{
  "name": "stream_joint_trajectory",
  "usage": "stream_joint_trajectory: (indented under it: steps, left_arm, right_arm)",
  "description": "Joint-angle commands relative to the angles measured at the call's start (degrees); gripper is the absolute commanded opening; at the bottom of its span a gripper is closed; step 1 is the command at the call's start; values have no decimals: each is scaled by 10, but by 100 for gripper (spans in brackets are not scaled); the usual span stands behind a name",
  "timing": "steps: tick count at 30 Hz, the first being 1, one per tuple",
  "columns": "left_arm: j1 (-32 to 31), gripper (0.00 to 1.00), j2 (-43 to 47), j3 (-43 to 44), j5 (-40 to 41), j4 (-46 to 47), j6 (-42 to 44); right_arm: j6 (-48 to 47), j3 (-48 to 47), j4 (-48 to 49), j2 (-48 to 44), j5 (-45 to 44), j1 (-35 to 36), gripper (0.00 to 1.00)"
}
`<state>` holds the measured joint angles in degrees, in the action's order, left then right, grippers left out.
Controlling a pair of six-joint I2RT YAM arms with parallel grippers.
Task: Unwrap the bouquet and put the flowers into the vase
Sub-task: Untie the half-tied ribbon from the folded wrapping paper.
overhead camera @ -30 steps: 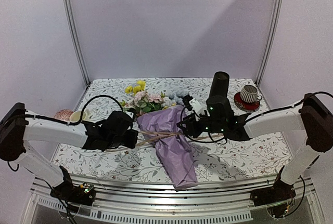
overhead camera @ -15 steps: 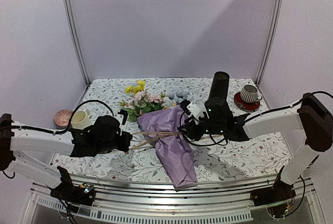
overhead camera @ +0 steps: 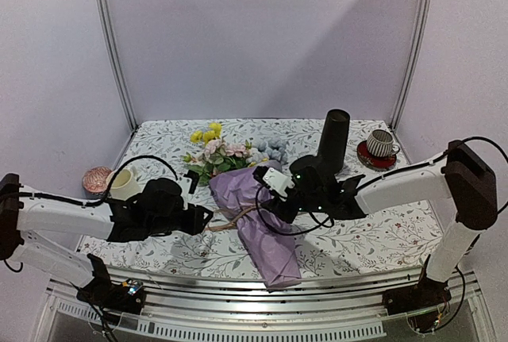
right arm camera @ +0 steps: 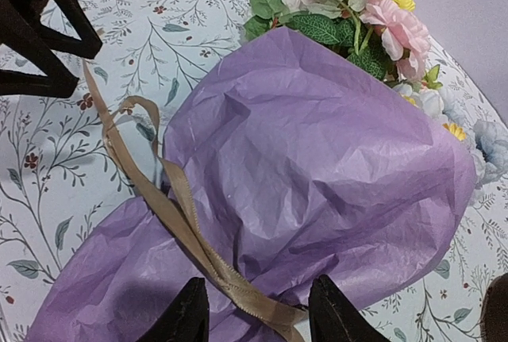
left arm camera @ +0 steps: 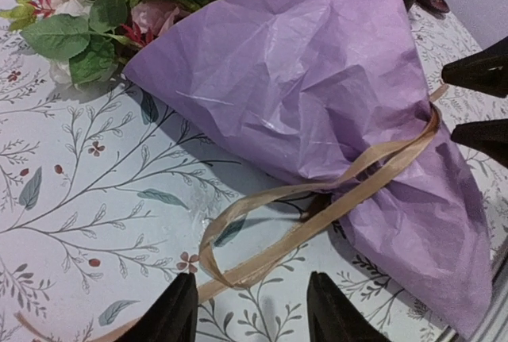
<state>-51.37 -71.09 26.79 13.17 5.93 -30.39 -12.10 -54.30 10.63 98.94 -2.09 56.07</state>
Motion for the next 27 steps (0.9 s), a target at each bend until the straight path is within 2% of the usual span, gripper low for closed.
stream_joint_trajectory:
  steps: [1,7,12,19,21,25,27]
  left_arm:
    - [-5,50,-14,28,-12,15,28]
    - [-8,50,-54,56,-20,8,45]
    - [-11,50,-114,85,-40,2,67]
    - [-17,48,-187,137,-8,-25,88]
    - [-17,41,-202,147,6,-30,90]
    - [-17,17,-231,174,70,-84,61]
    - [-16,9,-231,176,89,-97,48]
  right_arm:
    - [-31,-35,-20,34,-59,19,45]
    - [-56,-62,-40,71,-129,39,44]
    - [-49,-51,-22,65,-194,41,45]
    - [-57,-24,-3,36,-201,41,45]
    - [-52,-19,7,37,-234,41,45]
    - [-36,-17,16,46,-316,41,45]
    - [-27,-13,23,48,-361,40,45]
